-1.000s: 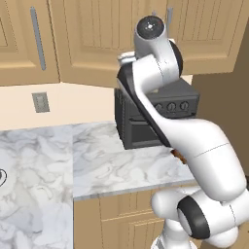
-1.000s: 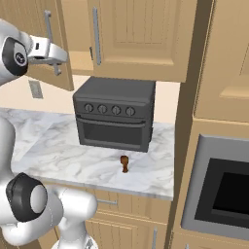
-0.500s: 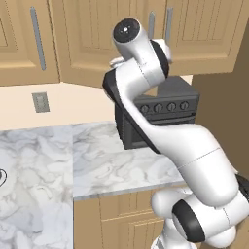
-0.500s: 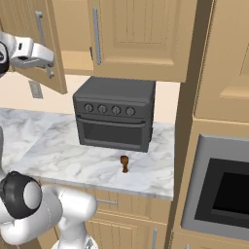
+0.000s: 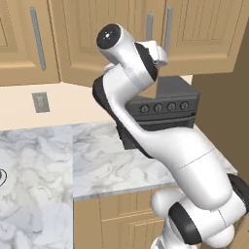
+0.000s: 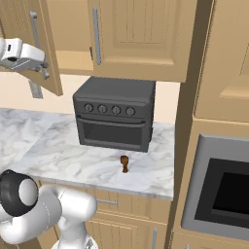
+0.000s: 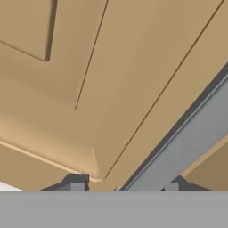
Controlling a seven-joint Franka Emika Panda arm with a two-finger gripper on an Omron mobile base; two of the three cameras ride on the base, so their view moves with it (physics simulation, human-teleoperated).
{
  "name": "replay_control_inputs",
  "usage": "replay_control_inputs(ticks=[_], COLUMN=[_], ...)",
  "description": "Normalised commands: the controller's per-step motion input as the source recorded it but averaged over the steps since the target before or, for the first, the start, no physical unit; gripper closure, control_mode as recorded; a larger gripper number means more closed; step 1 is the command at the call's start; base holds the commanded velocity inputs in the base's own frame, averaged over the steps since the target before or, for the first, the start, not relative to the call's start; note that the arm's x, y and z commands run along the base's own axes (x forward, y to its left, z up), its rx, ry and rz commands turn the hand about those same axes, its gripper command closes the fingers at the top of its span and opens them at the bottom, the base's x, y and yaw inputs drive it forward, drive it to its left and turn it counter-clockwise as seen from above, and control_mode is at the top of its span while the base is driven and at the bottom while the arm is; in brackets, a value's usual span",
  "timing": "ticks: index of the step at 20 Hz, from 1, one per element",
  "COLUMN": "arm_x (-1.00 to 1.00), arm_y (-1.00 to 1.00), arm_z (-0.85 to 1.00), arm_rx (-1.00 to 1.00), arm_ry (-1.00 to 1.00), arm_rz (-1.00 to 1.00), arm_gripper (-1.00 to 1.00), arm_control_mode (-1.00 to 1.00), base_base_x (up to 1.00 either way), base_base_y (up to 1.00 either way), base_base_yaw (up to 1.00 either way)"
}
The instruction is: Retrieve the tupperware from the cabinet, then place the raw meat into the tupperware to avoid contamination.
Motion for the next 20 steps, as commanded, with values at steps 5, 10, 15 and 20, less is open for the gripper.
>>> replay_control_inputs(ticks=[5,10,15,20], arm_x=[-0.40,-0.57,-0.44,-0.11], arm_y=[0.03,-0.08,-0.38,-0.53], arm_z=[0.00,0.04,0.14,0.15], arm_rx=[-0.01,0.02,0.18,0.41], arm_ry=[-0.02,-0.01,0.00,0.02], arm_rz=[-0.08,-0.13,-0.10,0.00], arm_gripper=[-1.00,-1.00,-1.00,-1.00], arm_control_mode=[-1.00,-1.00,-1.00,-1.00], base_base_x=[0.00,0.00,0.00,0.00], base_base_y=[0.00,0.00,0.00,0.00], base_base_yaw=[0.00,0.00,0.00,0.00])
